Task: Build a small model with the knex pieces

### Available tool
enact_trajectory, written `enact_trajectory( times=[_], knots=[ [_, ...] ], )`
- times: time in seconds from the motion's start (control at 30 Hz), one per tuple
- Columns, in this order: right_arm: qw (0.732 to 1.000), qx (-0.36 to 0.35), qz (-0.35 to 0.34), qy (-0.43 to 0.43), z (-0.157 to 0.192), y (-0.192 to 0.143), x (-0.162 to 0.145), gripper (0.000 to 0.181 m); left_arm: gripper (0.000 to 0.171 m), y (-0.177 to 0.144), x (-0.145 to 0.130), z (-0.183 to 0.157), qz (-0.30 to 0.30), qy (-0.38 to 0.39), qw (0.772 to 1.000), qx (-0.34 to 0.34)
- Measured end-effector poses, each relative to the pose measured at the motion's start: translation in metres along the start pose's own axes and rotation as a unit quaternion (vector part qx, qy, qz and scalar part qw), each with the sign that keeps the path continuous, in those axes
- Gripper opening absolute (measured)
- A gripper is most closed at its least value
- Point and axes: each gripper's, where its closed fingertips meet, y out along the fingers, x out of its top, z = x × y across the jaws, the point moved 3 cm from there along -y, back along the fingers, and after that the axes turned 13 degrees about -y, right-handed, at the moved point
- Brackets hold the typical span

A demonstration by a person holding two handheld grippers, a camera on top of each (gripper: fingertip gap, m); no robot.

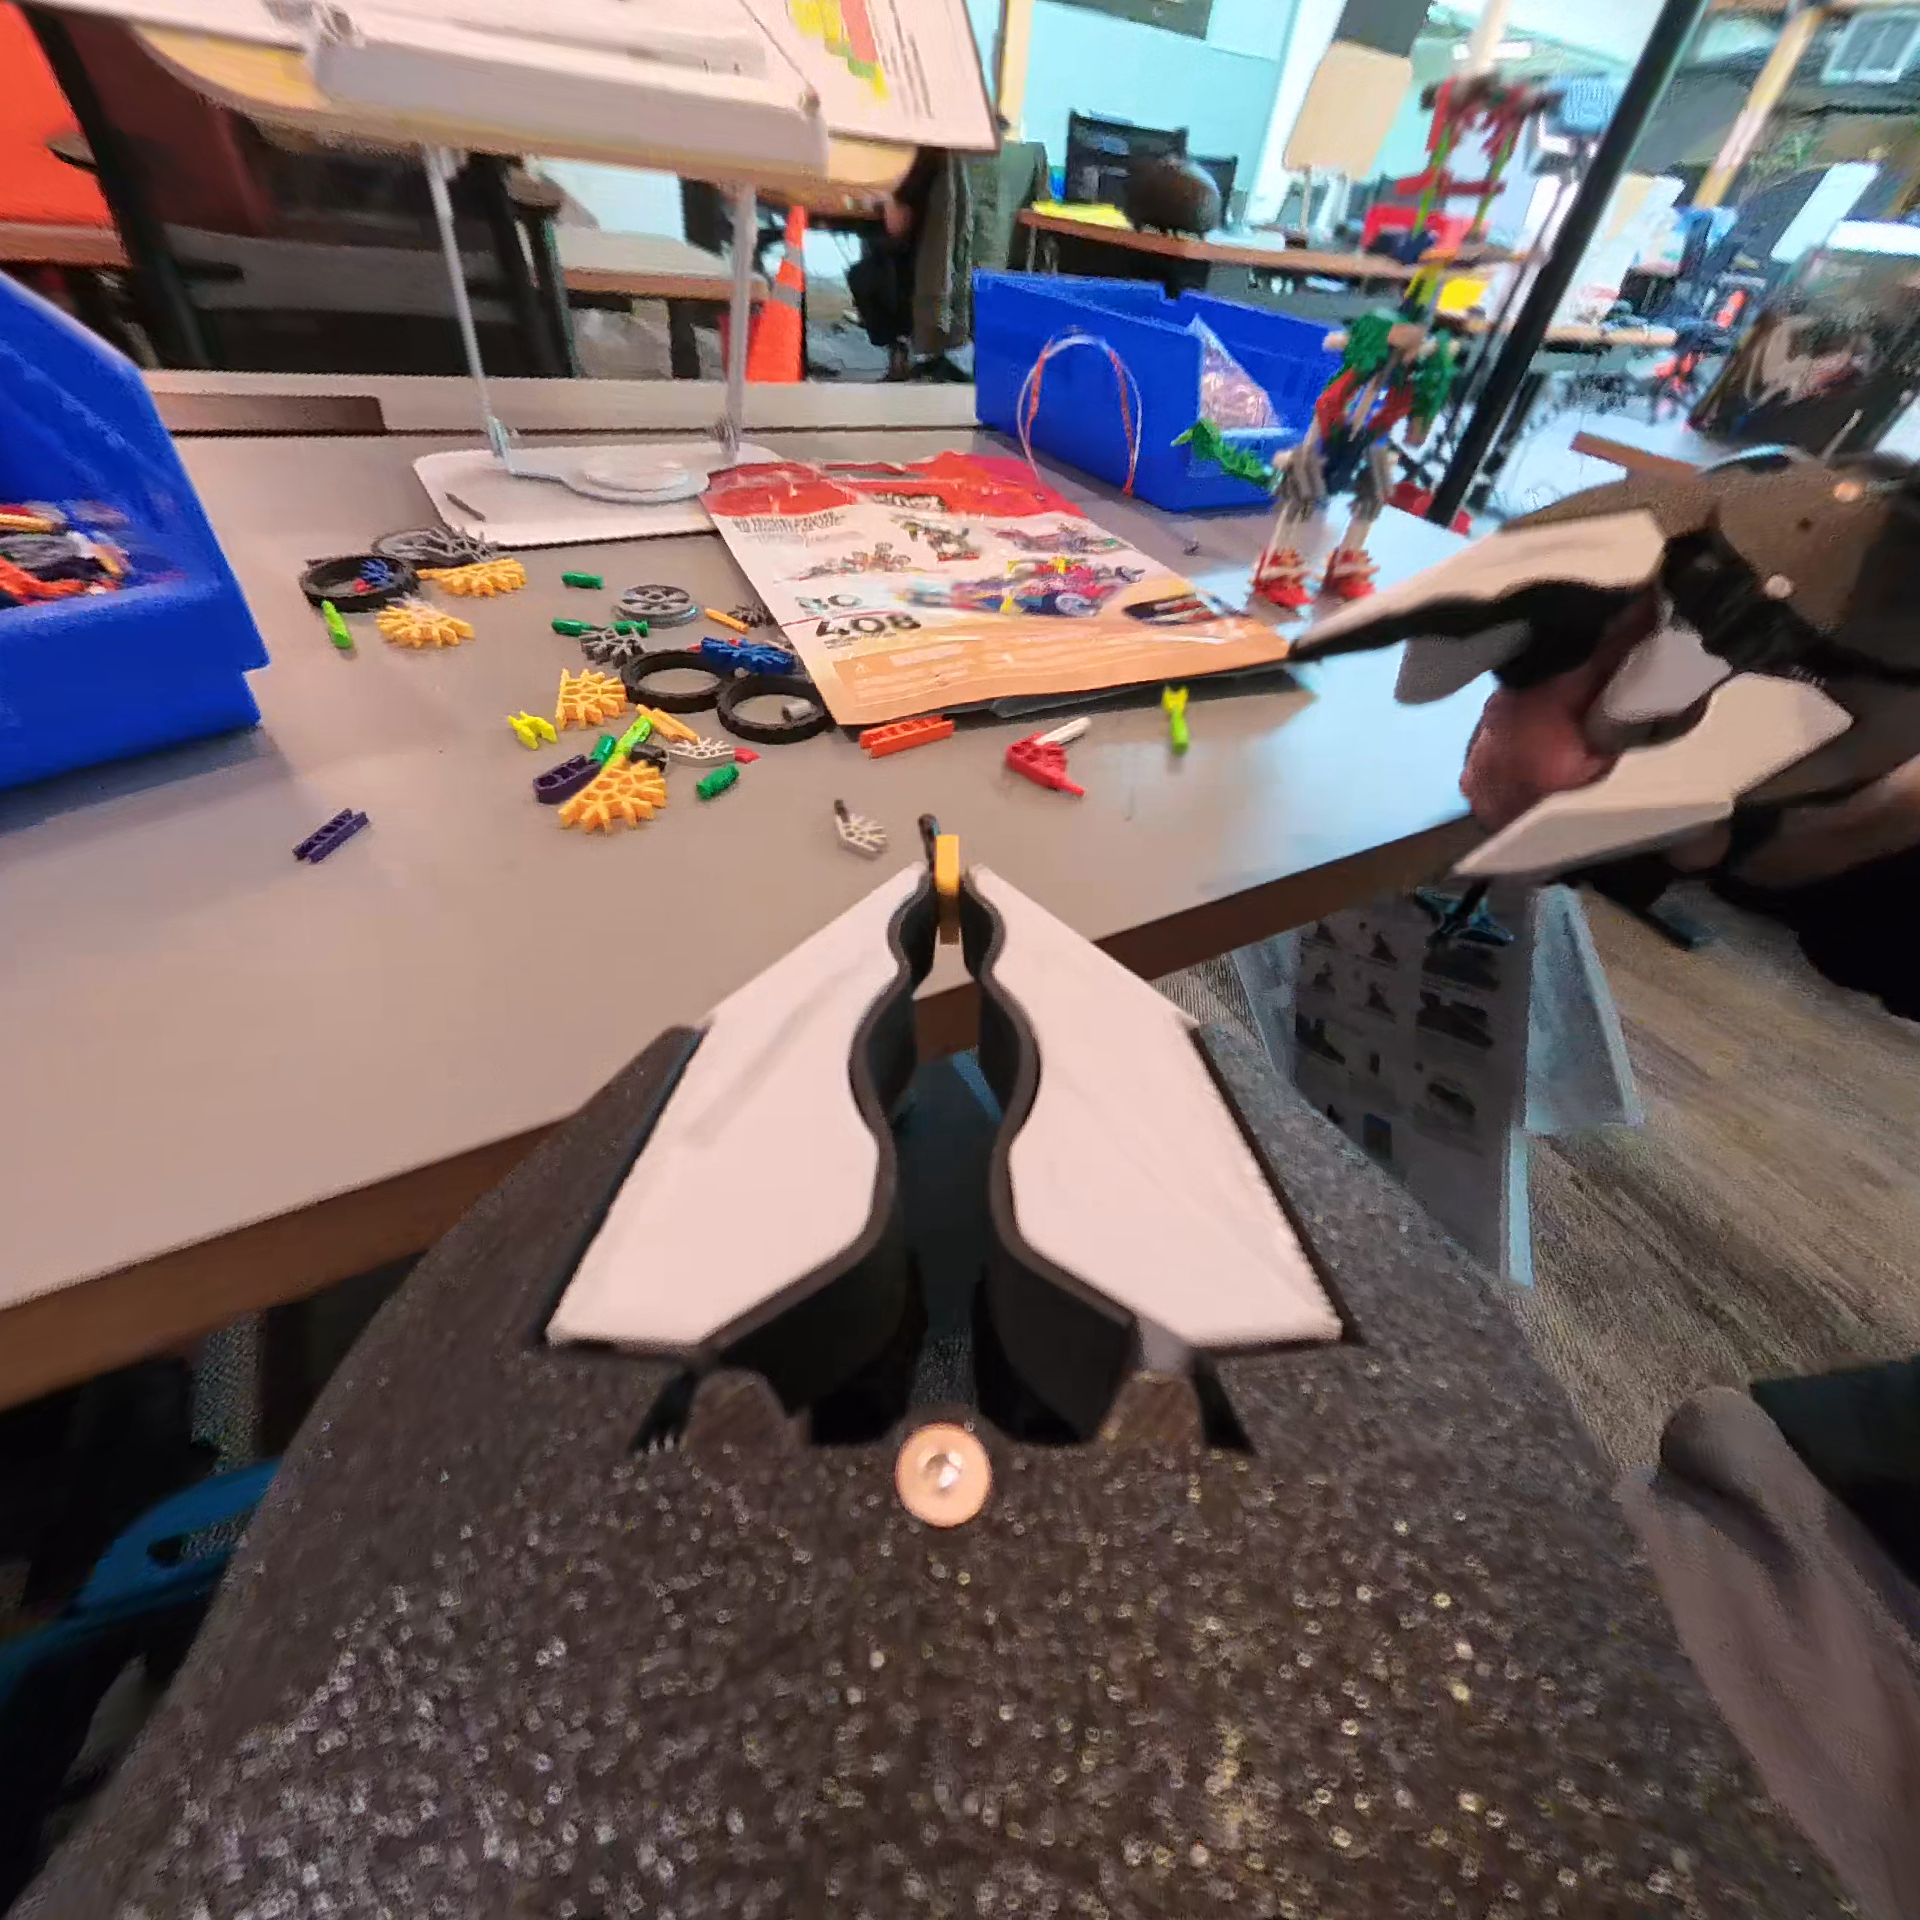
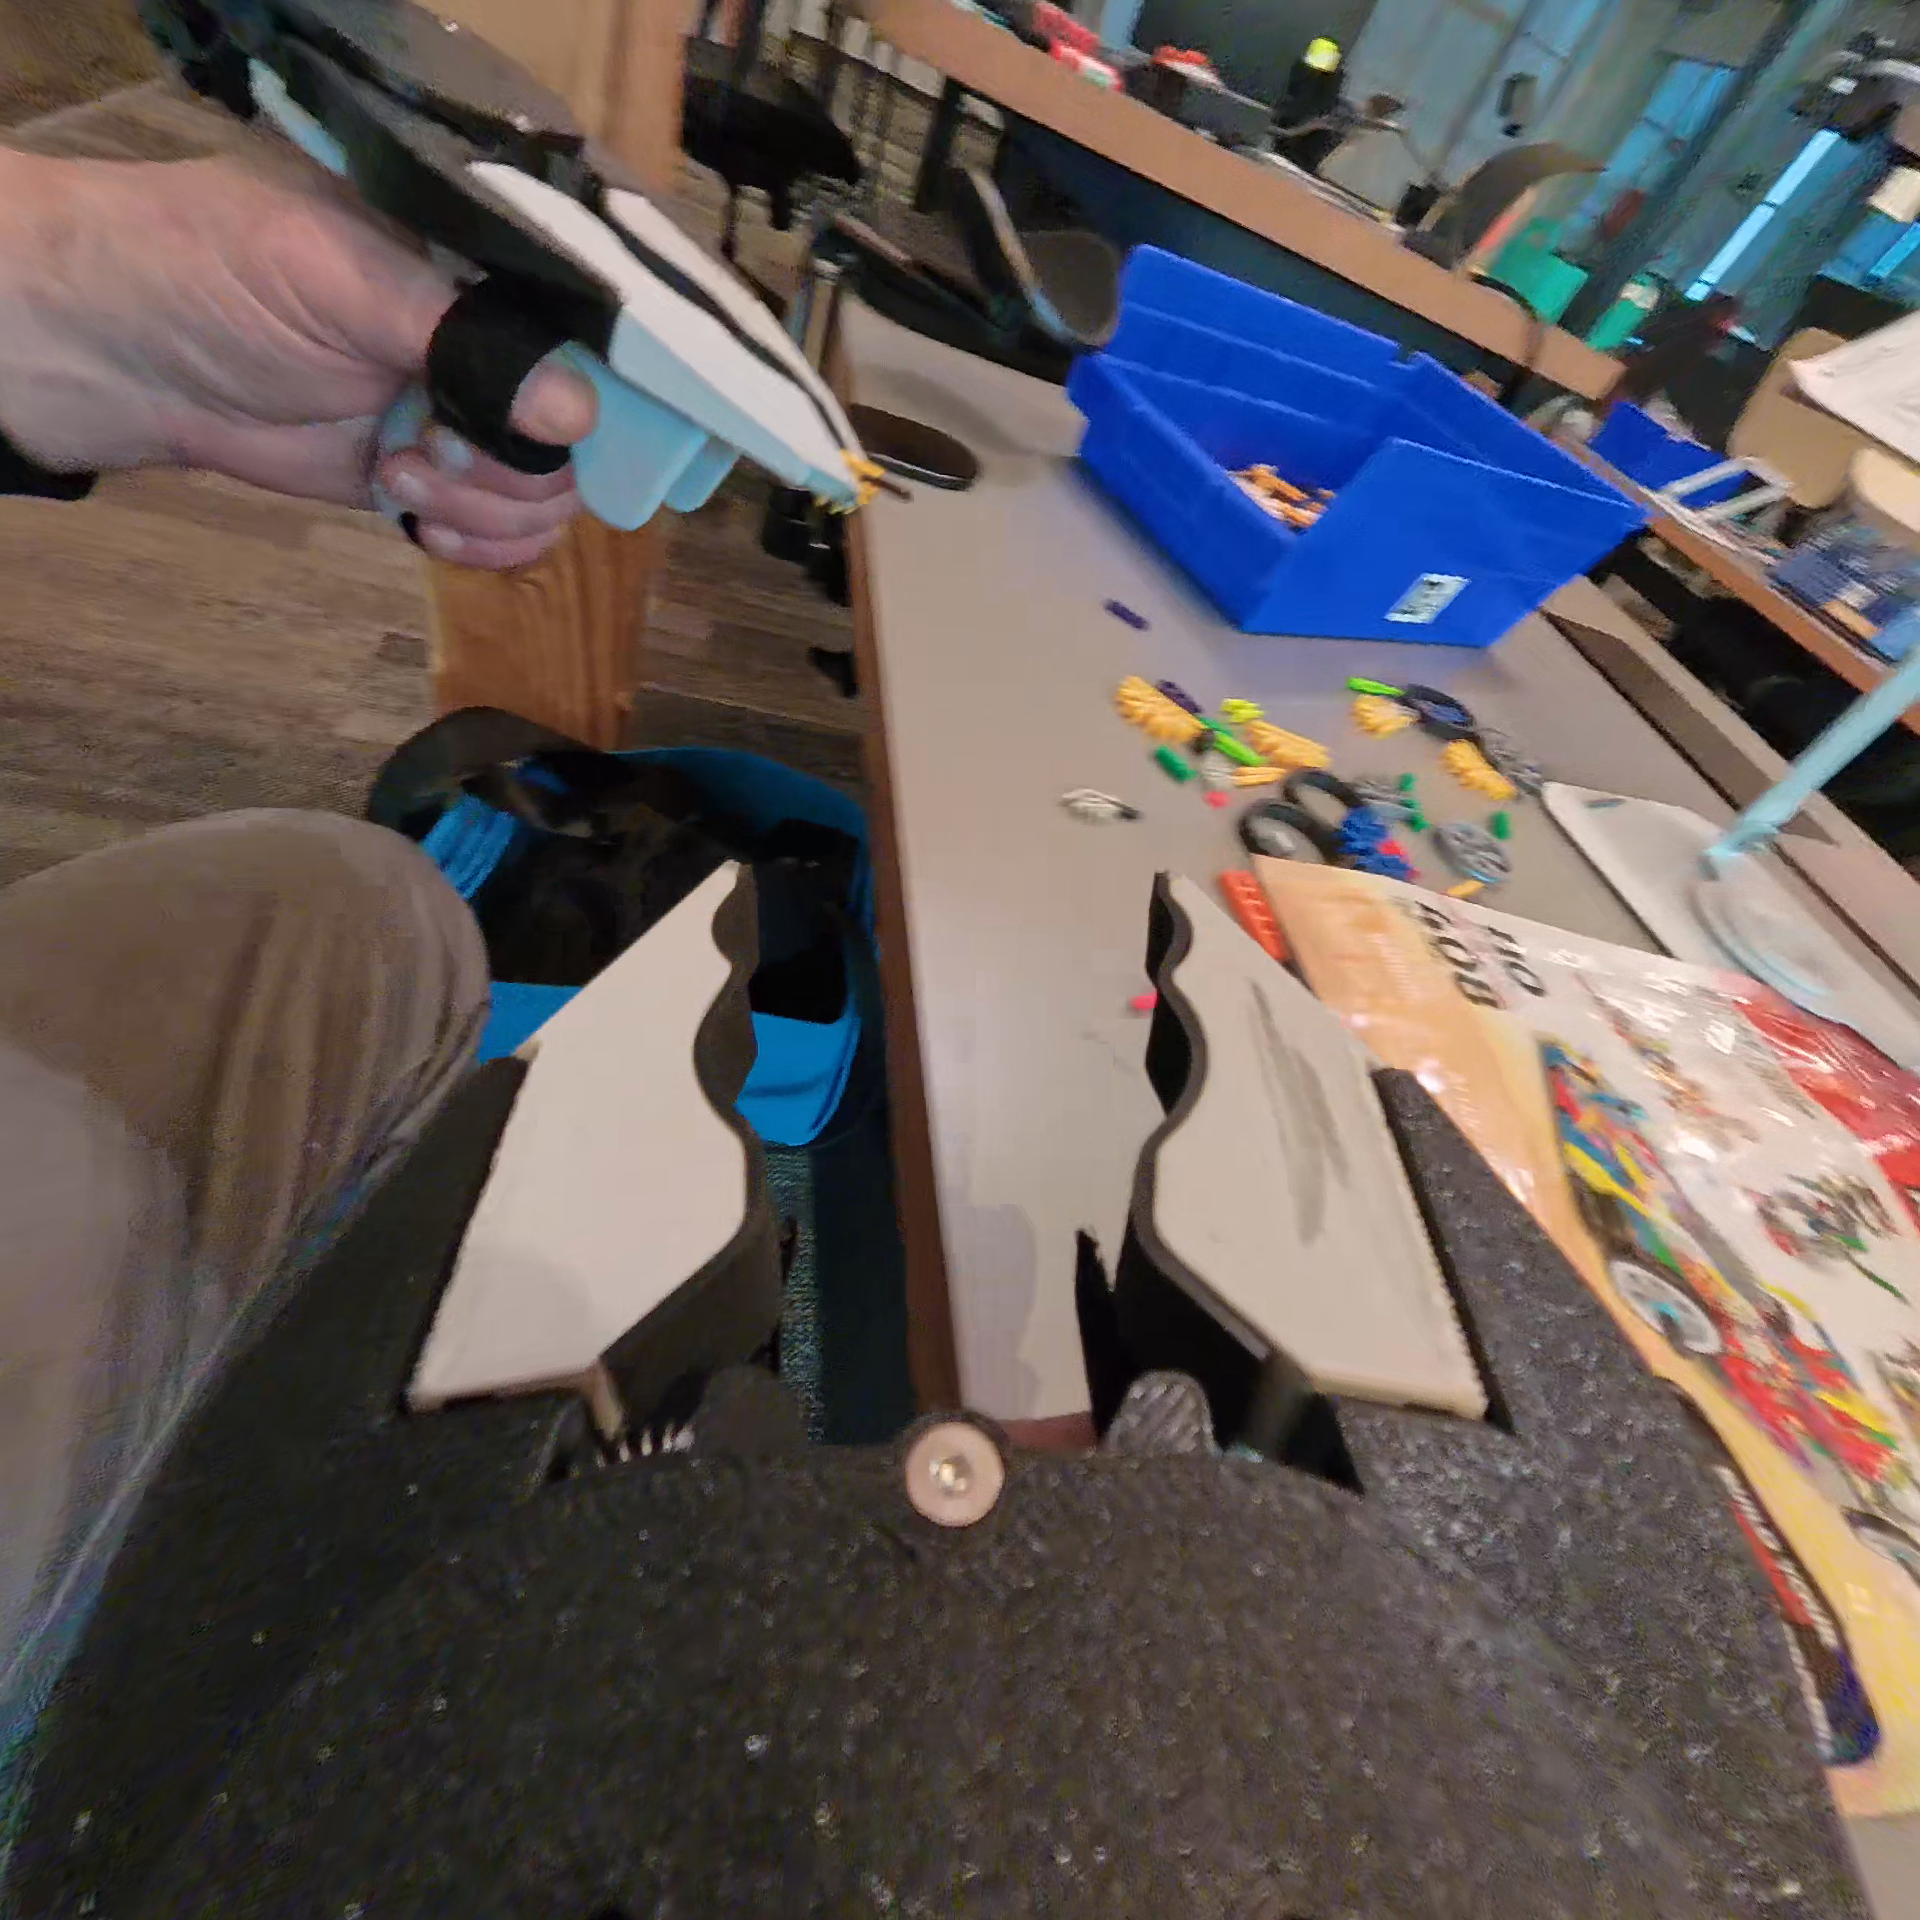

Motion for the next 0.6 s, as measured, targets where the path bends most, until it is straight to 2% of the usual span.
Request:
enact_trajectory(
  times=[0.1,0.3,0.43,0.53,0.6],
  knots=[
    [0.998,-0.051,-0.014,0.033,-0.029,0.007,0.0,0.073,0.002,0.025,0.001,0.025,0.034,0.017,0.999,-0.008],
    [0.993,-0.113,0.044,0.018,-0.066,0.028,-0.024,0.073,0.002,0.07,-0.004,0.059,0.157,-0.003,0.987,-0.039],
    [0.991,-0.113,0.072,0.002,-0.07,0.038,-0.031,0.073,0.002,0.085,-0.008,0.074,0.236,-0.073,0.968,-0.051],
    [0.992,-0.094,0.081,-0.002,-0.067,0.048,-0.03,0.072,0.002,0.088,-0.006,0.08,0.26,-0.122,0.956,-0.066],
    [0.995,-0.052,0.086,-0.003,-0.059,0.061,-0.027,0.066,0.002,0.09,-0.004,0.083,0.266,-0.161,0.947,-0.083]
  ],
)
